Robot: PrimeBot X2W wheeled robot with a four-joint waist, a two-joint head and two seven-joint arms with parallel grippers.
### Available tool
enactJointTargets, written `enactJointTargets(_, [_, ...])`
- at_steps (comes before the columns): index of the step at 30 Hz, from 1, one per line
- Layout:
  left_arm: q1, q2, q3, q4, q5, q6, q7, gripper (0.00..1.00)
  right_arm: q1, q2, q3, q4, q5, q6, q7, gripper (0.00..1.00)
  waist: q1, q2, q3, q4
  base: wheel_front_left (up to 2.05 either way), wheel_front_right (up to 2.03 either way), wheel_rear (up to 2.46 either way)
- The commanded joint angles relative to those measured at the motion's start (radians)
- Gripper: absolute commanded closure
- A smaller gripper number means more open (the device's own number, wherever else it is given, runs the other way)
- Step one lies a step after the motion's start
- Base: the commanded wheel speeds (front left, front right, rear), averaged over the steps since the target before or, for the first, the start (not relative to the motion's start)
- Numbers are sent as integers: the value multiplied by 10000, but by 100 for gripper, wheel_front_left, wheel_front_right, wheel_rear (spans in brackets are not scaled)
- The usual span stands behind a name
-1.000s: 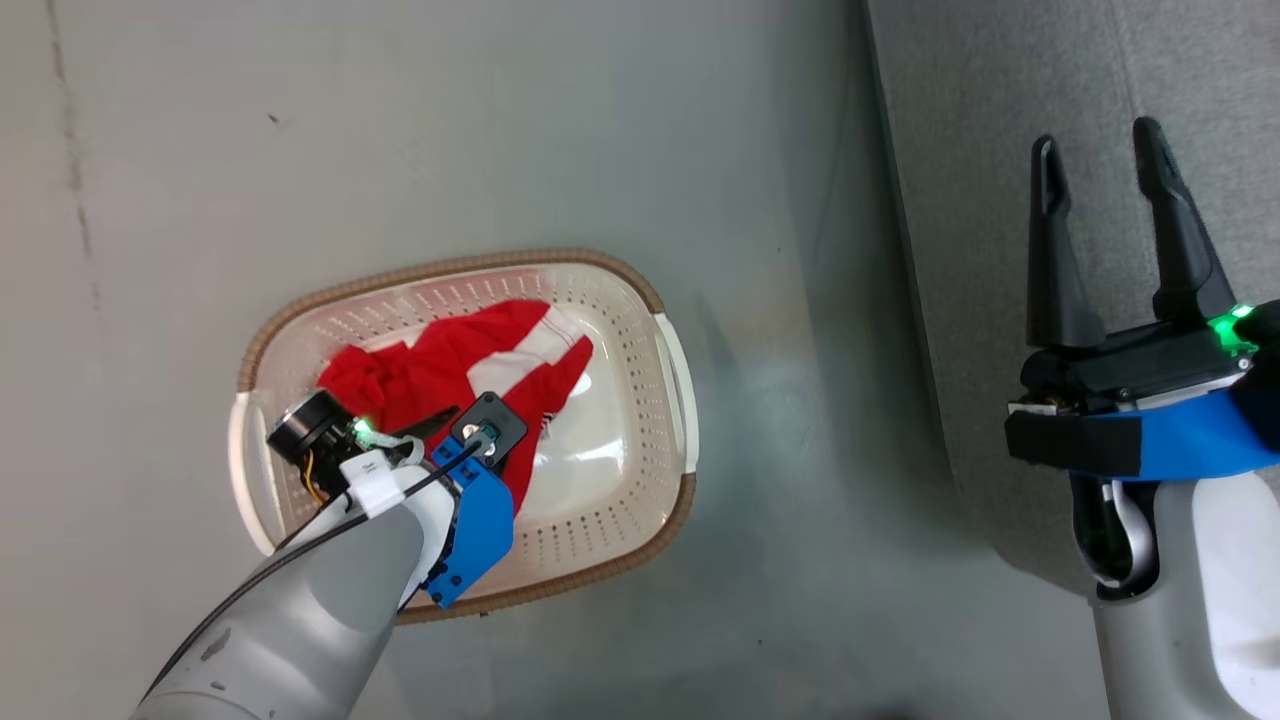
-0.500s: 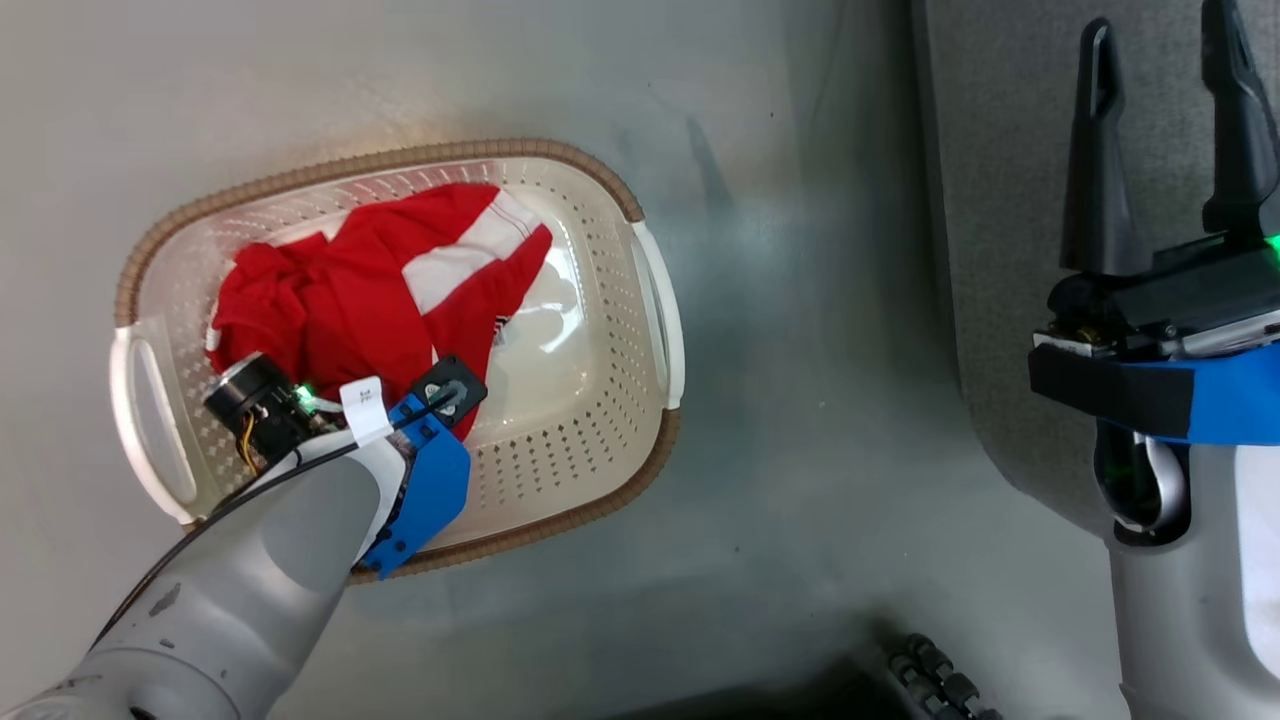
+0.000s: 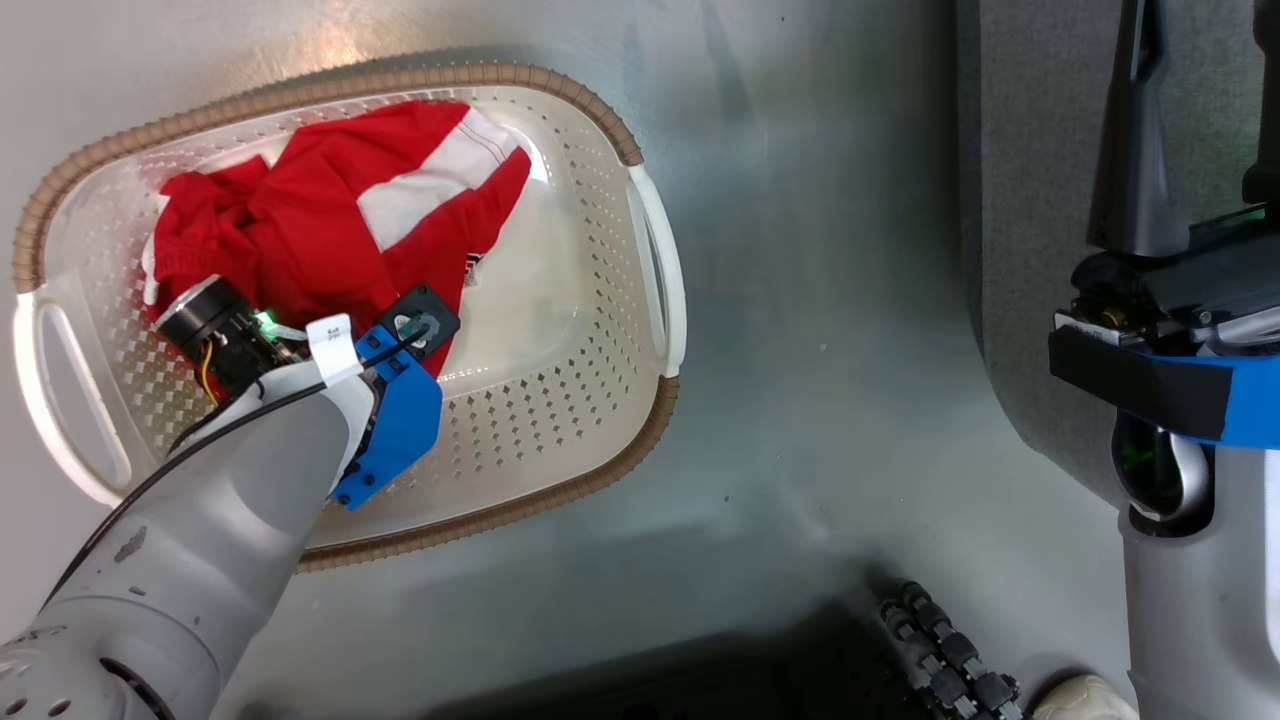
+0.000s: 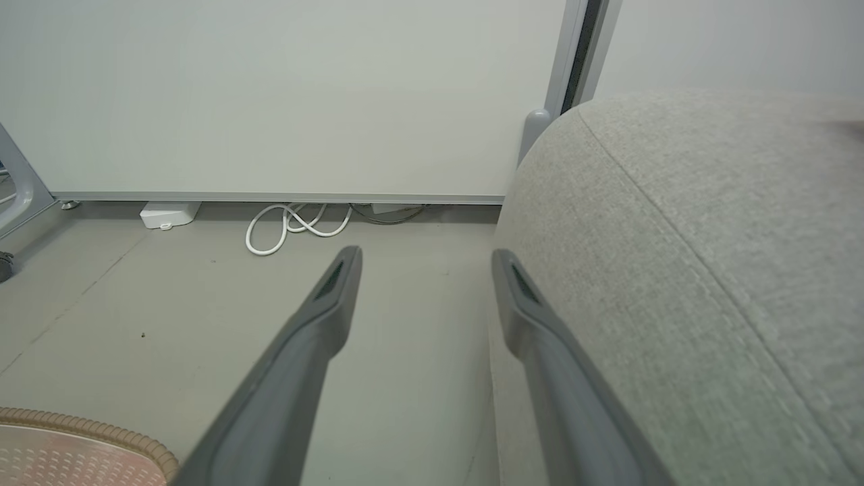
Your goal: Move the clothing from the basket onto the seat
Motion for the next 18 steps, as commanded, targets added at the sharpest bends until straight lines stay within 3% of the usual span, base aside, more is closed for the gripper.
enactJointTargets(1, [-218,-3,-31,101,87,0,-25,0,-197,32,-15,-76,-46,5,-34,0,-1,0,118,-40,0,0,0])
enactJointTargets(7, [-372,-147,-33,371,23,0,59,0,-226,61,-51,-155,-87,5,-34,0,-1,0,235,-65,0,0,0])
enactJointTargets(8, [-414,-162,-34,396,44,0,23,36,-236,65,-57,-164,-96,5,-34,0,-1,0,242,-65,0,0,0])
enactJointTargets(10, [-421,-207,-34,442,73,0,-37,100,-227,75,-71,-181,-99,5,-34,0,-1,0,238,-63,0,0,0])
enactJointTargets(18, [-146,-393,-32,535,-72,0,-558,100,-220,103,-104,-60,-110,5,-34,0,-1,0,-174,41,0,0,0])
